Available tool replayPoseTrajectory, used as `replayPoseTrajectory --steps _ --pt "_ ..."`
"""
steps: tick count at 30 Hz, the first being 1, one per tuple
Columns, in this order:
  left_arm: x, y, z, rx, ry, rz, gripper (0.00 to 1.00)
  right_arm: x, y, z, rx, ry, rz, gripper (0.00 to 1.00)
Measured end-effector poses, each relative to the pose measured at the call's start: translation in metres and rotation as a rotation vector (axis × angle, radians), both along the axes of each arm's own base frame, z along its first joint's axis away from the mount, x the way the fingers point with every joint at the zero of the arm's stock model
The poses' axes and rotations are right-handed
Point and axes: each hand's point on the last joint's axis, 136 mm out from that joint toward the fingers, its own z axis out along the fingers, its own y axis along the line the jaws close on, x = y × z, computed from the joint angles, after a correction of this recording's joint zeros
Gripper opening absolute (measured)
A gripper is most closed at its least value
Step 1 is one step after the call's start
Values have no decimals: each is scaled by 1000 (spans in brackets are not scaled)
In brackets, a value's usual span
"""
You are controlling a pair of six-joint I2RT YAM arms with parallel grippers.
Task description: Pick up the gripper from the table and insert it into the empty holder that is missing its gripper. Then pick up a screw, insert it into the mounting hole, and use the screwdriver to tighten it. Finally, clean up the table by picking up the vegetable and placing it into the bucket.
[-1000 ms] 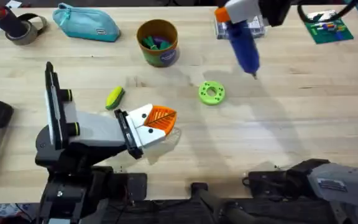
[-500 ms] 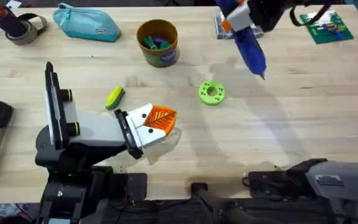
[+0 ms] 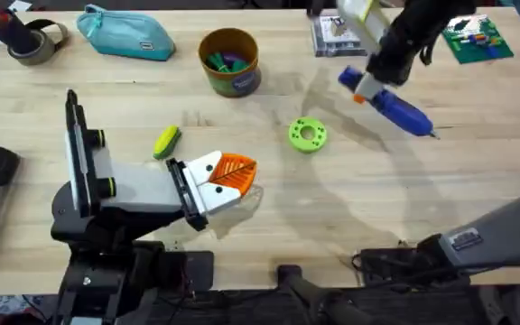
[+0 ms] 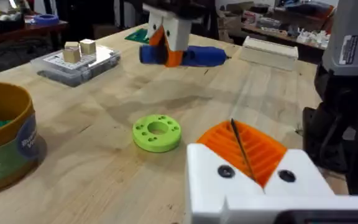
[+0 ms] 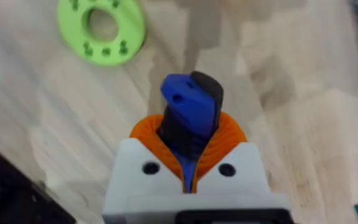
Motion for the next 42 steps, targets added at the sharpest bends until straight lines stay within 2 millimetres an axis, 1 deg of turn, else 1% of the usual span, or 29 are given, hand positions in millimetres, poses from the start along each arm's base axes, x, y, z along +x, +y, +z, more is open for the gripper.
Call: replayPoseTrajectory --steps 2,5,8,10,14,16,18,20,24,25,26,29,30,31,32,35,36,37,38,42 --pt "0 0 0 0 0 0 14 -5 -4 -11 -11 49 77 41" --pt "0 0 0 0 0 0 14 -2 -11 -24 -6 77 160 41" --pt "0 0 0 0 0 0 14 9 -19 -36 3 69 191 41" --pt "0 0 0 0 0 0 14 19 -26 -47 6 58 198 41" --pt "0 0 0 0 0 0 14 34 -36 -71 6 58 193 41" --pt "0 0 0 0 -1 0 6 39 -38 -82 6 59 194 41" --pt "0 0 0 0 0 0 5 40 -38 -91 6 74 196 41" --pt "0 0 0 0 0 1 5 40 -38 -95 6 83 198 40" --pt "0 0 0 0 -1 1 6 42 -38 -94 5 78 208 40" --pt "0 0 0 1 -2 1 55 42 -38 -94 5 77 211 40" --pt "0 0 0 3 -5 2 138 41 -38 -94 5 77 214 40" --pt "1 0 0 3 -6 4 611 41 -38 -94 5 78 219 40" --pt "1 0 0 3 -6 4 760 40 -38 -94 5 82 219 107" --pt "1 0 0 2 -4 4 895 39 -38 -94 6 87 221 230" --pt "1 0 0 2 -3 4 965 38 -37 -94 9 93 223 376" --pt "2 1 0 4 -9 11 986 34 -35 -92 23 105 222 833" --pt "4 2 1 7 -16 27 986 33 -34 -92 26 111 226 951" --pt "6 3 1 8 -19 38 987 32 -34 -92 27 115 224 983" --pt "8 4 1 10 -26 51 987 32 -34 -92 28 116 222 991" --pt "16 8 9 10 -77 100 987 34 -28 -86 33 100 153 996"
